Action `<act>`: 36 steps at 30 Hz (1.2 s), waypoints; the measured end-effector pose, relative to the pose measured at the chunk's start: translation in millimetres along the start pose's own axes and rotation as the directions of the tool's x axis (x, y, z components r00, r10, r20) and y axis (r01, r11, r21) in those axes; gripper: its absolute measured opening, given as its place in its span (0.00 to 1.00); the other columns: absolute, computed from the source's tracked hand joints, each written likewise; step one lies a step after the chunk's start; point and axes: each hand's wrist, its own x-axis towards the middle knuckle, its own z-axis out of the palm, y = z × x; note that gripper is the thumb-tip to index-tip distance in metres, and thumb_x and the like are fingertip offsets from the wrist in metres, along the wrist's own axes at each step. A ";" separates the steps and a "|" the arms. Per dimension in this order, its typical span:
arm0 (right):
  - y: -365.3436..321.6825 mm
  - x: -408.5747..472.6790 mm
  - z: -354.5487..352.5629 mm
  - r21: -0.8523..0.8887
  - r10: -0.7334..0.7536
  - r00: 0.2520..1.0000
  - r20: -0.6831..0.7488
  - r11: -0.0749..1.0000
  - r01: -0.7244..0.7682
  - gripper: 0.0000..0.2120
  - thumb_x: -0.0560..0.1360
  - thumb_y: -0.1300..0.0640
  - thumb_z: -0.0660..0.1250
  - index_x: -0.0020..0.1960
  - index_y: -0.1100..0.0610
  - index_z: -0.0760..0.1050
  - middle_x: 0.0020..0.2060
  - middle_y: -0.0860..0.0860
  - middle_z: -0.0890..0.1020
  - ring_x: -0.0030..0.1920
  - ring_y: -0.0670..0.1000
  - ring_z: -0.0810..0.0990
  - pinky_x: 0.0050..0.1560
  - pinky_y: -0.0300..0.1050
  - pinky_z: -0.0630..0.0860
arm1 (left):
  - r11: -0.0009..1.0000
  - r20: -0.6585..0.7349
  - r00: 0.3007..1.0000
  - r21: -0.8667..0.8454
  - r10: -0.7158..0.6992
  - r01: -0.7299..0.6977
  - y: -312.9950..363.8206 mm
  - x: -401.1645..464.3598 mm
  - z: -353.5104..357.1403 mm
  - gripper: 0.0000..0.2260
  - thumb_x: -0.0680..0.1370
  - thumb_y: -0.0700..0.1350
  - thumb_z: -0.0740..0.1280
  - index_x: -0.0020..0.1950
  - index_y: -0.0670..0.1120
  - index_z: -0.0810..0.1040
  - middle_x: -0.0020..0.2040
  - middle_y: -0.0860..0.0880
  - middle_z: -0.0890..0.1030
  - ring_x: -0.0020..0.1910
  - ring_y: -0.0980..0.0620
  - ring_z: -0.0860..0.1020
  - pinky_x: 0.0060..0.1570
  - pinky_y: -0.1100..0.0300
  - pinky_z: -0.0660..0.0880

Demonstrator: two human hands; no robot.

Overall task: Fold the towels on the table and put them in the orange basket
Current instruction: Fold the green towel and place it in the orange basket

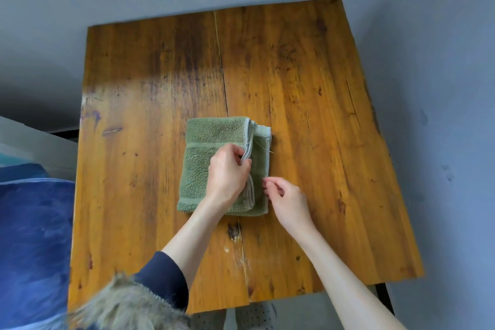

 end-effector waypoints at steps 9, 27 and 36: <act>-6.1 6.5 3.4 0.017 0.025 1.000 -0.010 1.000 -0.025 0.15 0.80 0.50 0.58 0.60 0.56 0.77 0.50 0.47 0.79 0.50 0.44 0.76 0.50 0.36 0.71 | 0.981 0.081 0.992 -0.177 0.097 -0.082 -8.9 -10.9 2.6 0.05 0.78 0.37 0.63 0.50 0.44 0.76 0.45 0.48 0.80 0.41 0.50 0.80 0.41 0.62 0.79; -37.9 21.0 19.0 0.060 0.023 0.998 -0.064 0.998 -0.019 0.10 0.80 0.51 0.55 0.40 0.50 0.64 0.30 0.45 0.68 0.30 0.45 0.66 0.34 0.43 0.64 | 0.922 -0.102 0.961 0.324 0.259 -0.214 -73.7 -13.5 -23.5 0.22 0.80 0.48 0.58 0.74 0.46 0.62 0.76 0.41 0.55 0.75 0.42 0.52 0.72 0.49 0.52; -34.6 26.6 10.1 0.184 0.175 0.983 -0.049 0.969 -0.163 0.08 0.80 0.52 0.56 0.48 0.56 0.69 0.39 0.51 0.76 0.41 0.51 0.75 0.43 0.51 0.72 | 0.722 0.072 0.954 0.638 0.292 -0.269 -79.9 -8.1 -1.8 0.29 0.78 0.61 0.45 0.77 0.51 0.53 0.78 0.46 0.48 0.76 0.46 0.41 0.72 0.42 0.44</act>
